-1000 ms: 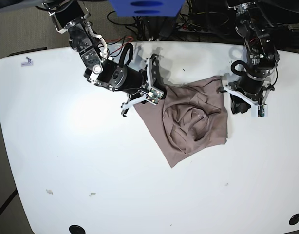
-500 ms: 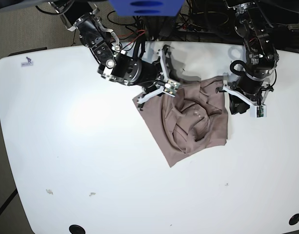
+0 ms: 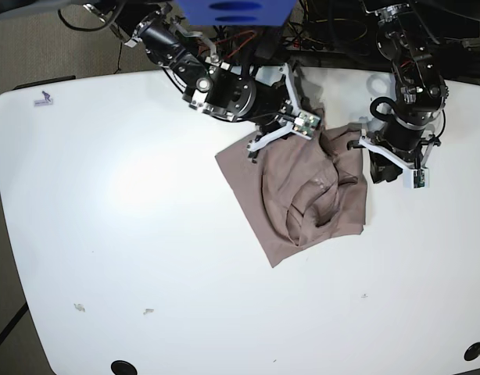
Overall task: Fold the T-shirt properly
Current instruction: 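Carry the held edge with the right gripper over the bundle toward the left gripper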
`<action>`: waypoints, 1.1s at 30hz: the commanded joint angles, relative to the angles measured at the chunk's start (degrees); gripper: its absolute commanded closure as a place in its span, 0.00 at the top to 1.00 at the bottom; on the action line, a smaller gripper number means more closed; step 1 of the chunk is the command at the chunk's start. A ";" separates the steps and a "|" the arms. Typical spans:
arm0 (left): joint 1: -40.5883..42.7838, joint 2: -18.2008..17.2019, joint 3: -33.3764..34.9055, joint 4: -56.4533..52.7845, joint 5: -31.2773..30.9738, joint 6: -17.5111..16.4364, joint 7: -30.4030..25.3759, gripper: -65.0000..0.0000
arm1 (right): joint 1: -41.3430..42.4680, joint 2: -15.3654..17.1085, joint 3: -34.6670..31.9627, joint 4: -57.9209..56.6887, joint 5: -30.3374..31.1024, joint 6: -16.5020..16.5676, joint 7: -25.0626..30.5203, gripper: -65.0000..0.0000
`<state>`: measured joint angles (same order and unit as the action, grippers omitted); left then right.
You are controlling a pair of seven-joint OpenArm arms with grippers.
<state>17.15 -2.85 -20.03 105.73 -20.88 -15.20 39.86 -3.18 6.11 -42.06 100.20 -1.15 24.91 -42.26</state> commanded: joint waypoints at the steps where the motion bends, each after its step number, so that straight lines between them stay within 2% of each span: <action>1: -0.22 -0.27 -0.14 0.86 -0.61 -0.23 -1.31 0.24 | 0.76 -0.53 -1.67 1.82 1.02 0.19 1.51 0.00; 19: -0.22 -0.80 -0.58 0.86 -0.61 -0.23 -1.31 0.24 | 0.50 -0.53 -2.20 3.05 1.02 0.11 1.43 0.00; 27: -0.14 -2.20 -0.76 0.86 -0.61 -0.23 -1.31 0.24 | 0.76 -0.53 -1.67 11.84 1.10 0.11 -3.76 0.00; 33: 0.04 -2.20 -4.98 0.95 -0.61 -0.23 -1.31 0.24 | 2.52 -0.61 0.70 14.21 1.19 0.11 -5.96 0.00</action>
<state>17.15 -4.45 -23.73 105.73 -21.15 -15.68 39.88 -2.59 5.78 -42.35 113.73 0.19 25.30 -48.93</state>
